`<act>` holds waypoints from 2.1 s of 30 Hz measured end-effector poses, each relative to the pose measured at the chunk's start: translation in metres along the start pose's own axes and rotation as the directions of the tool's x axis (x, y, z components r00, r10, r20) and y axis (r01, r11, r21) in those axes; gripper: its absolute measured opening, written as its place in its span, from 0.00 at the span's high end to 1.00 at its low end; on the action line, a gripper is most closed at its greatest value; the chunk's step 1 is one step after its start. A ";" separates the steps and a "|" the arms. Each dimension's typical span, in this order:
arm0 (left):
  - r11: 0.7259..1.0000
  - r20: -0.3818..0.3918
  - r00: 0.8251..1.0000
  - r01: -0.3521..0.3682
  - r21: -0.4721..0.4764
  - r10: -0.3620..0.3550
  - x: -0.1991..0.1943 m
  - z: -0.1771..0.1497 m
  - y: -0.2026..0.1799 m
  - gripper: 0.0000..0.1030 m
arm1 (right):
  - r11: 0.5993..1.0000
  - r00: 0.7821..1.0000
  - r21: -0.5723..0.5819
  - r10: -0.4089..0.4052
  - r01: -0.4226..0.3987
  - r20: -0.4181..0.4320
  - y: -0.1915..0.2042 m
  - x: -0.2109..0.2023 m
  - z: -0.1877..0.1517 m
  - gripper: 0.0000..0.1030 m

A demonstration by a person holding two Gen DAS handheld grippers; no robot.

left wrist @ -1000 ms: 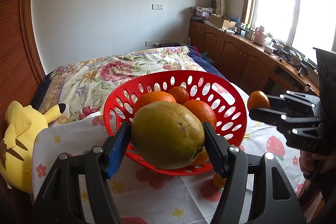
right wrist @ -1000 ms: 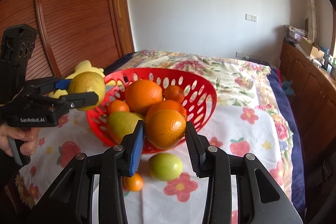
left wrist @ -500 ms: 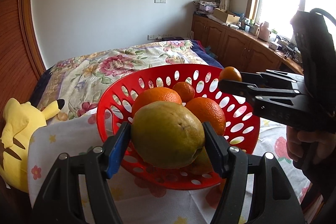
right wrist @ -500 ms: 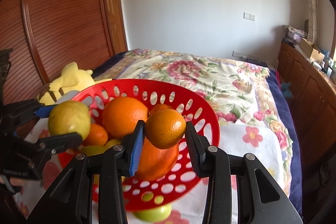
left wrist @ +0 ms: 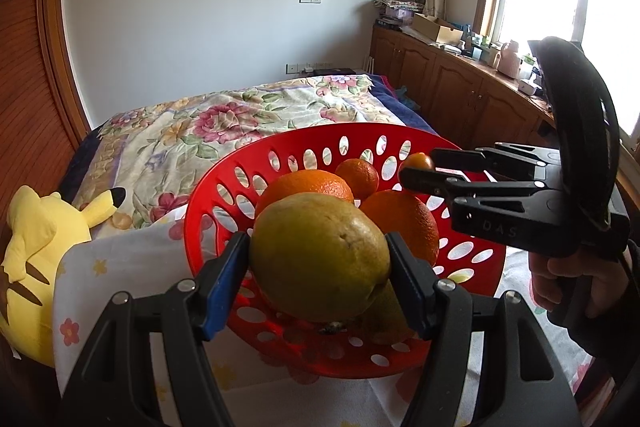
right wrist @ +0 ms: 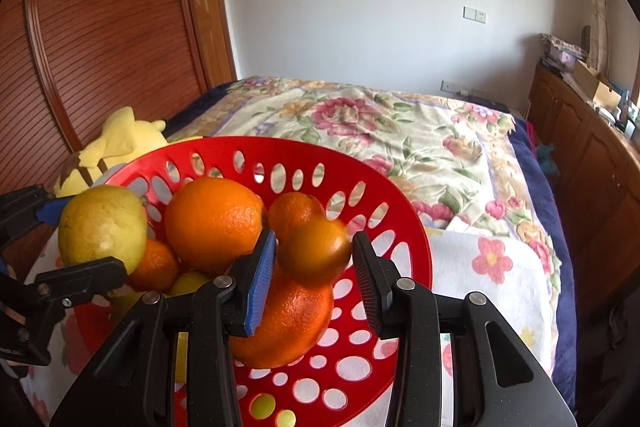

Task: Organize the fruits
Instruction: 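Open both tools to drop the yellow pear and orange into the red basket, then move the right tool to the green apple while the left tool moves to the small mandarin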

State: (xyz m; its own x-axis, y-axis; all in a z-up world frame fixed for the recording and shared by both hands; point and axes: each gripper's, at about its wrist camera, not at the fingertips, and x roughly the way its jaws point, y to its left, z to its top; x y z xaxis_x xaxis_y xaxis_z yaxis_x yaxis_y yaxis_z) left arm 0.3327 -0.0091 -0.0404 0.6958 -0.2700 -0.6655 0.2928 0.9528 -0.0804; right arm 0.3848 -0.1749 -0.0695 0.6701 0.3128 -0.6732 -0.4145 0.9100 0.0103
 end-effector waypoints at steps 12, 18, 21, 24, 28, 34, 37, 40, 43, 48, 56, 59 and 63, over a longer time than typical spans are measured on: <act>1.000 0.007 1.000 -0.004 0.009 0.004 -0.002 0.005 -0.007 0.34 | 1.000 1.000 0.023 0.009 -0.010 0.025 -0.001 -0.032 -0.021 0.54; 1.000 -0.008 1.000 -0.008 0.021 0.008 0.001 0.006 -0.014 0.34 | 0.999 0.999 0.041 0.023 -0.024 0.038 0.001 -0.052 -0.035 0.54; 1.000 -0.016 1.000 -0.018 0.021 0.018 0.001 0.003 -0.014 0.34 | 0.999 0.999 0.043 0.029 -0.031 0.044 0.004 -0.061 -0.041 0.54; 1.000 0.043 0.999 -0.020 0.012 0.020 -0.014 0.007 -0.014 0.34 | 0.999 0.998 0.043 0.029 -0.032 0.050 0.007 -0.069 -0.048 0.54; 0.999 0.067 0.998 -0.021 0.025 0.020 -0.030 0.013 -0.018 0.34 | 0.998 0.998 0.049 0.027 -0.030 0.058 0.009 -0.079 -0.055 0.54; 1.000 0.092 0.996 -0.011 0.016 0.009 -0.051 0.003 -0.022 0.34 | 0.997 0.998 0.066 0.024 -0.029 0.066 0.006 -0.094 -0.068 0.53; 1.000 0.097 0.995 0.002 0.004 -0.003 -0.061 -0.007 -0.023 0.34 | 0.997 0.998 0.068 0.022 -0.027 0.064 0.007 -0.100 -0.076 0.52; 1.000 0.099 0.995 0.006 0.009 -0.007 -0.069 -0.020 -0.025 0.33 | 0.998 0.998 0.062 0.020 -0.024 0.057 0.009 -0.102 -0.085 0.52; 0.999 0.096 0.995 -0.032 0.035 0.028 -0.072 -0.032 -0.030 0.33 | 0.998 0.998 0.061 0.028 -0.031 0.051 0.011 -0.103 -0.092 0.51; 0.999 0.088 0.996 -0.035 0.021 0.033 -0.076 -0.050 -0.029 0.33 | 0.998 0.999 0.057 0.036 -0.038 0.036 0.014 -0.097 -0.099 0.51; 1.000 0.040 0.999 -0.020 0.008 0.020 -0.063 -0.074 -0.034 0.33 | 0.998 0.999 0.046 0.045 -0.045 0.008 0.015 -0.082 -0.104 0.50; 1.000 0.019 1.000 -0.006 0.001 0.006 -0.057 -0.081 -0.038 0.33 | 0.998 0.999 0.039 0.047 -0.047 -0.003 0.017 -0.076 -0.106 0.47; 1.000 -0.002 1.000 0.001 -0.005 -0.001 -0.049 -0.089 -0.043 0.33 | 0.998 0.998 0.027 0.056 -0.055 -0.022 0.018 -0.066 -0.108 0.45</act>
State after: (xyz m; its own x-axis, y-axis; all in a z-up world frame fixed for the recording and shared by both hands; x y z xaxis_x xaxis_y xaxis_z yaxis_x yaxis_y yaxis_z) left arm 0.2275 -0.0244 -0.0708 0.6942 -0.2707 -0.6670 0.2899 0.9532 -0.0851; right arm 0.2663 -0.2086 -0.1046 0.6324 0.3574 -0.6873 -0.4342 0.8983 0.0675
